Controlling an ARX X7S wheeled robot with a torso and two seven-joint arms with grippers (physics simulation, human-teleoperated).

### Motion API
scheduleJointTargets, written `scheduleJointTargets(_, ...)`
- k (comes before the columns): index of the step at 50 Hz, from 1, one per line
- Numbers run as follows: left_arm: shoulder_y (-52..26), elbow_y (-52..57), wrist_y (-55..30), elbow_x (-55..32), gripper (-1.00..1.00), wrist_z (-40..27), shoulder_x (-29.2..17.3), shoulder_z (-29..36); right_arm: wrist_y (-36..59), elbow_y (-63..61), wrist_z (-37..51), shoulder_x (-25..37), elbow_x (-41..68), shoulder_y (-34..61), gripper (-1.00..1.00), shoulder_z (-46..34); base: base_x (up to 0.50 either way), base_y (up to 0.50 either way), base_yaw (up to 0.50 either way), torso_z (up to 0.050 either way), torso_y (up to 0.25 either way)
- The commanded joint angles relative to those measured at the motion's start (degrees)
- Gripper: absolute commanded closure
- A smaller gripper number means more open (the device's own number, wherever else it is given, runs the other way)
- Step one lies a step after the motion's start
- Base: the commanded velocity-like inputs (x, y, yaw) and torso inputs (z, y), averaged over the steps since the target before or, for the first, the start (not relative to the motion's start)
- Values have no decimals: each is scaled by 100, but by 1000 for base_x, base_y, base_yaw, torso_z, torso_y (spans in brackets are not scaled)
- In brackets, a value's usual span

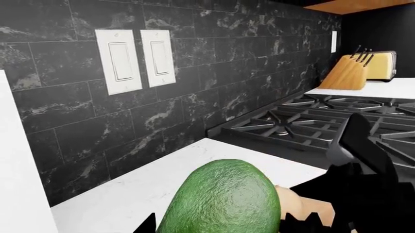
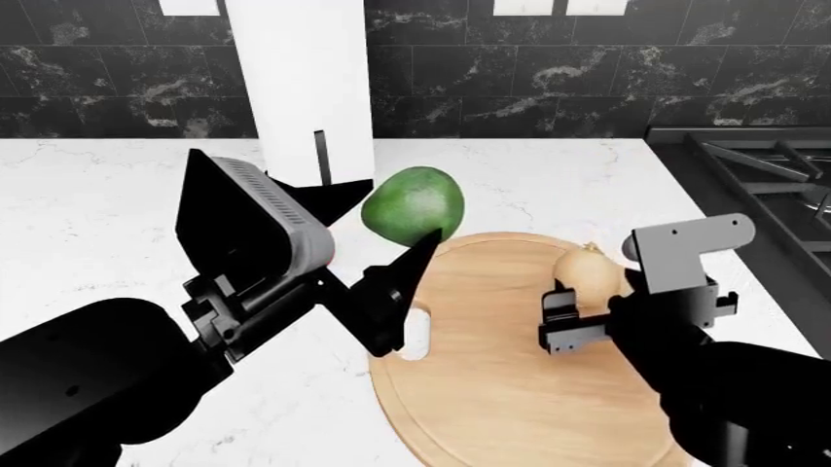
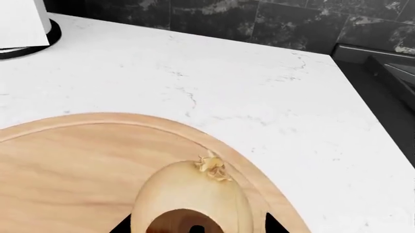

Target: Place the avocado, onion, tomato and bell pepper on the cutting board.

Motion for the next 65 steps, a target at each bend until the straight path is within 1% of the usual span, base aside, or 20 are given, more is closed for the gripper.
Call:
scheduleJointTargets(1, -1, 11, 20, -129, 100, -81, -17, -32, 39, -73, 50, 18, 67, 42, -100, 50, 0, 0, 0, 0, 0)
scheduleJointTargets(9, -8, -6, 32, -122, 100, -68, 2, 8, 40, -279, 154, 84, 164, 15, -100, 119, 0, 0, 0, 0, 0)
scheduleJointTargets(15, 42, 62, 4, -139, 100, -91, -11, 62, 57, -544, 281, 154, 358, 56, -100, 240, 0, 0, 0, 0, 0)
scheduleJointTargets(16, 15, 64, -6, -163, 100, -92, -13, 56, 39, -590, 345, 147, 519, 13, -100, 326, 0, 0, 0, 0, 0)
scheduleJointTargets(26, 13, -159, -6, 27, 100, -38, 73, 249, 34, -915, 547, 266, 795, -43, -100, 485, 0, 0, 0, 0, 0)
scheduleJointTargets(39, -103, -356, -91, 68, 100, -4, 153, 412, -61, -1262, 762, 427, 1085, -66, -100, 749, 0, 0, 0, 1, 0)
scheduleJointTargets(44, -245, -655, -102, 381, 100, 267, 235, 753, -373, -1467, 682, 548, 958, -426, -100, 1054, 0, 0, 0, 0, 2)
scheduleJointTargets(47, -332, -842, -120, 468, 100, 288, 341, 852, -476, -1580, 899, 644, 858, -582, -100, 1237, 0, 0, 0, 0, 0)
scheduleJointTargets(52, -391, -1029, -74, 717, 100, 381, 466, 1099, -734, -1735, 937, 735, 920, -939, -100, 1584, 0, 0, 0, 0, 0)
scheduleJointTargets(56, -440, -1243, -54, 777, 100, 437, 538, 1156, -1094, -1877, 968, 664, 738, -1241, -100, 1940, 0, 0, 0, 0, 0)
scheduleJointTargets(65, -505, -1552, -38, 945, 100, 612, 679, 1424, -1278, -1863, 841, 610, 507, -1512, -100, 2044, 0, 0, 0, 0, 0)
